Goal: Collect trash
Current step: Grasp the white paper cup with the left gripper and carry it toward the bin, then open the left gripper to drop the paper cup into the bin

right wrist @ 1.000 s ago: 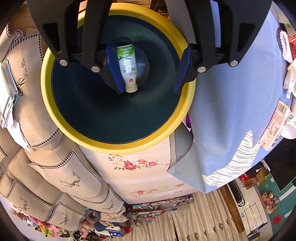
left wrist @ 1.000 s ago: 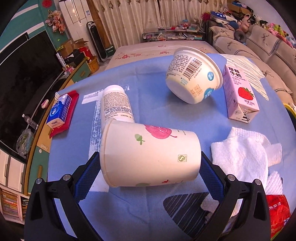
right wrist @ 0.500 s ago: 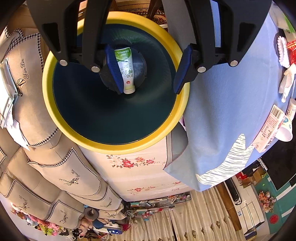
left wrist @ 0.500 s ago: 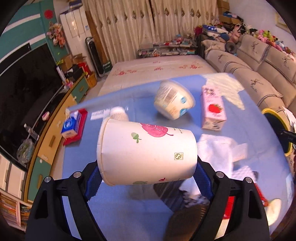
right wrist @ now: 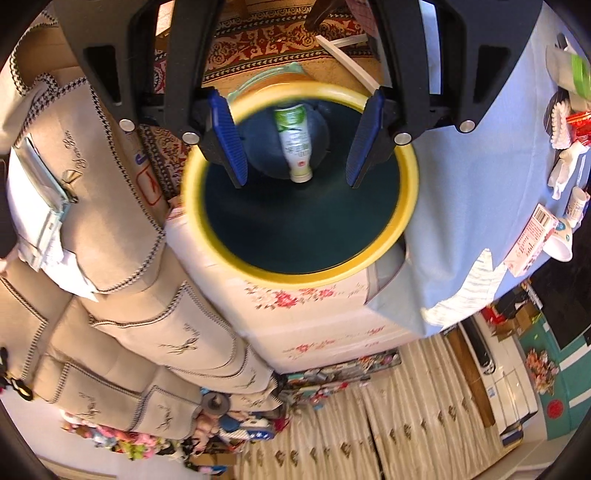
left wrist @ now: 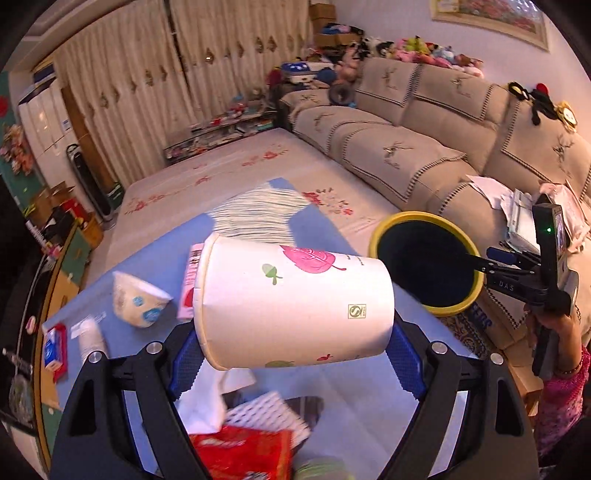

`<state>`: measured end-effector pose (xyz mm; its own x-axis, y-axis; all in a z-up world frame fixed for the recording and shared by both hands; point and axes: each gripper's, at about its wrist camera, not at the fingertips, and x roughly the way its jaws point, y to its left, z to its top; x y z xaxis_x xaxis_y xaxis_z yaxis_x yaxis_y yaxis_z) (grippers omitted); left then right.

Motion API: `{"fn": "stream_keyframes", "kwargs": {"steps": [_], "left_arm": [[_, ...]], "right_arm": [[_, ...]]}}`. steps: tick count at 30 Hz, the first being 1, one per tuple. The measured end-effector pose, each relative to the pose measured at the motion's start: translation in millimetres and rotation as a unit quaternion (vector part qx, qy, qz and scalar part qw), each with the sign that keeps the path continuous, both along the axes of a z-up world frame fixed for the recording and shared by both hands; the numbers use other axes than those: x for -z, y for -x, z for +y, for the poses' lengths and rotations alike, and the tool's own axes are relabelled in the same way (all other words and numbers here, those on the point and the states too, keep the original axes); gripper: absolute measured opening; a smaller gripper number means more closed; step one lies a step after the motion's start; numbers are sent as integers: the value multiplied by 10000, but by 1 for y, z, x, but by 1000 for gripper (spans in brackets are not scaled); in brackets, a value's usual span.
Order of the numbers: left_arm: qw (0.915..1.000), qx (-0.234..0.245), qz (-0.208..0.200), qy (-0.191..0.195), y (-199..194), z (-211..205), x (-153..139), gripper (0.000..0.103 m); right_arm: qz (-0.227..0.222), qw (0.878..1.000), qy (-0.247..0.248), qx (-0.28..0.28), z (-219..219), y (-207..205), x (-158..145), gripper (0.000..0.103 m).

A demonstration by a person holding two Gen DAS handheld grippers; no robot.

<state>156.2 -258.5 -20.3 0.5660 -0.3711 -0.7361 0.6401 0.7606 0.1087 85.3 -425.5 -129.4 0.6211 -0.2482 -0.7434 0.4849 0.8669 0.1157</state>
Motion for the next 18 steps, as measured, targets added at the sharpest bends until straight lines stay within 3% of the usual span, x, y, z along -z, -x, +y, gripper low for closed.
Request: {"fn": "stream_keyframes", "kwargs": {"steps": [8, 13, 18], "left_arm": [[9930, 938, 640, -318, -9, -141, 37, 83], [9880, 1024, 984, -609, -37, -204, 76, 83], [9839, 1034, 1235, -778, -49, -239, 104, 86]], "right_arm": [[-227, 9992, -60, 331, -25, 57, -6, 53], [-279, 9984, -158, 472, -40, 78, -4, 54], [-334, 9969, -270, 654, -54, 90, 0, 56]]}}
